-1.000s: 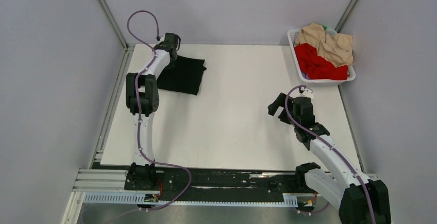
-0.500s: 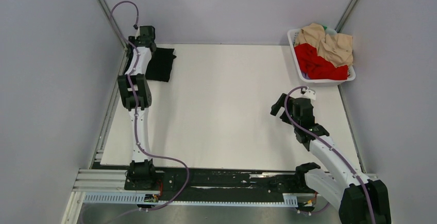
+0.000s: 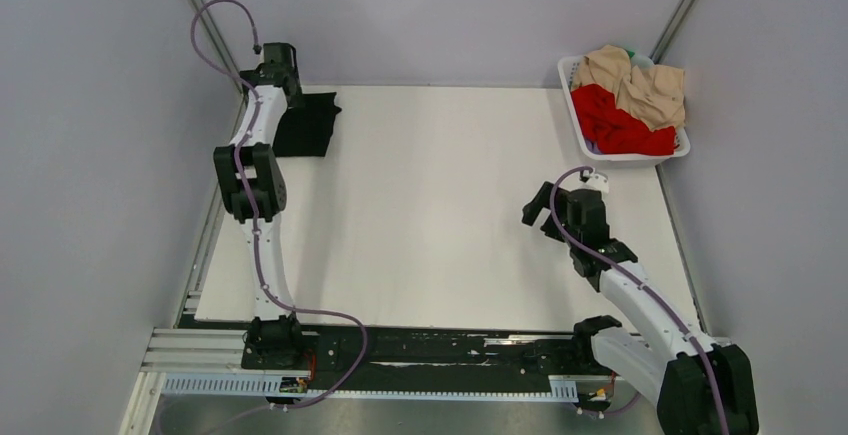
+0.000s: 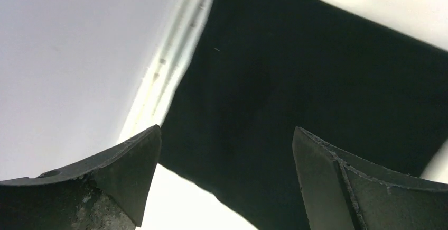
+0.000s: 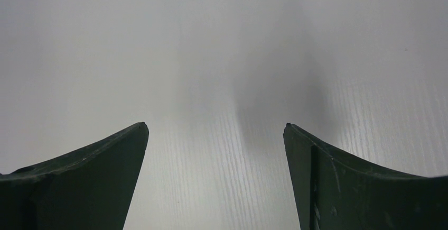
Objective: Fold and stack the t-shirts
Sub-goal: Reset both arms
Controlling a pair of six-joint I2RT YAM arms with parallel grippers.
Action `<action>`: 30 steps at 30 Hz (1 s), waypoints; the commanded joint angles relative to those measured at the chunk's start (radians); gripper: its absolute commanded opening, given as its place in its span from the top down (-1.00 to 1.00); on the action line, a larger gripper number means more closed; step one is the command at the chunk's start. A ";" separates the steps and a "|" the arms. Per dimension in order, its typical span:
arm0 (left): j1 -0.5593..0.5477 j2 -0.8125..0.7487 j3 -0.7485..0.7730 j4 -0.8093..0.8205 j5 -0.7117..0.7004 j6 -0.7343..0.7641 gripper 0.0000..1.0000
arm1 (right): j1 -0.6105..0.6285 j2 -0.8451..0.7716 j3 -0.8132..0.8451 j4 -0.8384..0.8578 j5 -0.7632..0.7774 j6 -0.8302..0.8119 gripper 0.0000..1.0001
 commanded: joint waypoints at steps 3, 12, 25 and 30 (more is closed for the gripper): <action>-0.036 -0.367 -0.245 0.043 0.499 -0.361 -1.00 | -0.004 -0.079 0.051 0.038 -0.088 -0.003 -1.00; -0.272 -0.868 -0.966 0.386 0.578 -0.466 -1.00 | -0.004 -0.203 0.048 -0.065 -0.076 0.045 -1.00; -0.416 -1.614 -1.647 0.423 0.436 -0.445 -1.00 | -0.004 -0.273 -0.028 -0.090 -0.071 0.057 -1.00; -0.416 -1.650 -1.646 0.399 0.409 -0.438 -1.00 | -0.004 -0.256 -0.019 -0.088 -0.038 0.049 -1.00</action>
